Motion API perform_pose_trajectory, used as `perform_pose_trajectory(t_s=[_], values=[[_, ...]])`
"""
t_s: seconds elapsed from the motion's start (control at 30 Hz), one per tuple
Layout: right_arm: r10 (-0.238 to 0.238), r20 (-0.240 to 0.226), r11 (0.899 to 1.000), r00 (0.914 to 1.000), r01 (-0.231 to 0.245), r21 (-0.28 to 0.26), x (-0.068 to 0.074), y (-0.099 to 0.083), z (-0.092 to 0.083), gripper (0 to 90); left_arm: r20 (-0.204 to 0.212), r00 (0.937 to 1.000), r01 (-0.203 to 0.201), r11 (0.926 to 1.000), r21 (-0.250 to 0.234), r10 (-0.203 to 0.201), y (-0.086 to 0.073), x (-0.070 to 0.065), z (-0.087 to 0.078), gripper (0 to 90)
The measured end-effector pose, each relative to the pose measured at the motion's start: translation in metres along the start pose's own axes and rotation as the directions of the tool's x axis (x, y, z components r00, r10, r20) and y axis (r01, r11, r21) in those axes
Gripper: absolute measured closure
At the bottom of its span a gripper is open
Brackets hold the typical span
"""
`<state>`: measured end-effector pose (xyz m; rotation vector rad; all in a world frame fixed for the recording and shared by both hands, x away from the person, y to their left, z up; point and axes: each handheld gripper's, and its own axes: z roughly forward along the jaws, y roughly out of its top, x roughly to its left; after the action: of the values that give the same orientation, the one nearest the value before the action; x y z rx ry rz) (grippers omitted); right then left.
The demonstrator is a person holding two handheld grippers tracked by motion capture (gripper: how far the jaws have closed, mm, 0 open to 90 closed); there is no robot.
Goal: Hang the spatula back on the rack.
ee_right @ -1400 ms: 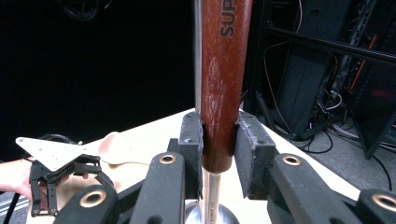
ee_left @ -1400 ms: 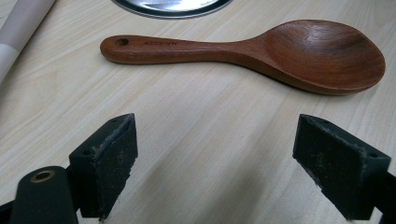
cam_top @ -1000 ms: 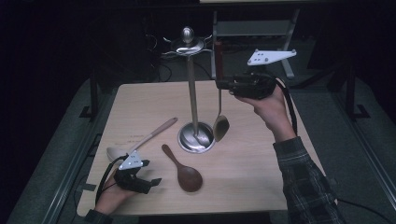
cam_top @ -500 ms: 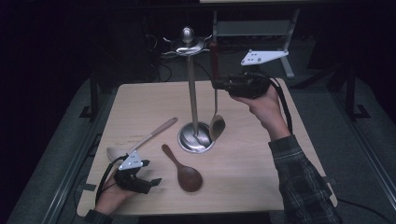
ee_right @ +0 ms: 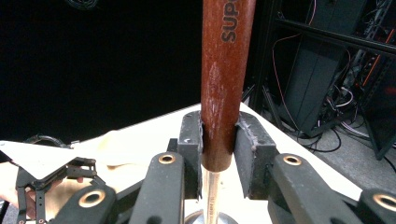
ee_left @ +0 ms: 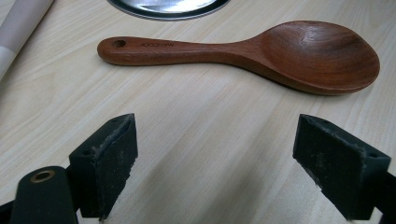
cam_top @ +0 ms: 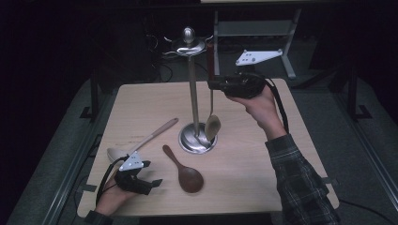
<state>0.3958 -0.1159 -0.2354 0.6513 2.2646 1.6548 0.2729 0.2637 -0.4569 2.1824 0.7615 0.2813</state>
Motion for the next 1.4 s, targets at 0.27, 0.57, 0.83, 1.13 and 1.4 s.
perform_pose_trajectory(t_s=[0.27, 0.57, 0.83, 1.13, 1.4], values=[[-0.009, 0.025, 1.0, 0.9996, 0.01, -0.011, 0.005, 0.0, 0.001, 61.8, 0.003, 1.0, -0.001, 1.0, 0.002, 0.001, 0.0, 0.0, 0.0, 13.6], [0.025, 0.085, 0.999, 0.9961, -0.022, -0.035, 0.001, -0.017, -0.009, 44.1, 0.004, 1.0, -0.009, 0.9999, 0.009, 0.009, 0.0, 0.0, 0.001, 13.5], [0.073, 0.098, 0.997, 0.9925, -0.073, -0.005, -0.008, -0.048, -0.022, 37.9, 0.004, 1.0, -0.009, 0.9998, 0.017, 0.009, -0.001, 0.001, 0.002, 13.5], [0.097, 0.129, 0.995, 0.9869, -0.1, 0.024, -0.008, -0.092, -0.035, 35.2, 0.004, 1.0, -0.005, 0.9999, 0.015, 0.004, -0.001, 0.0, 0.003, 13.5], [0.116, 0.154, 0.986, 0.9812, -0.133, 0.102, -0.005, -0.128, -0.038, 32.0, 0.007, 1.0, 0.001, 0.9999, 0.011, -0.001, 0.0, -0.001, 0.002, 13.8]])
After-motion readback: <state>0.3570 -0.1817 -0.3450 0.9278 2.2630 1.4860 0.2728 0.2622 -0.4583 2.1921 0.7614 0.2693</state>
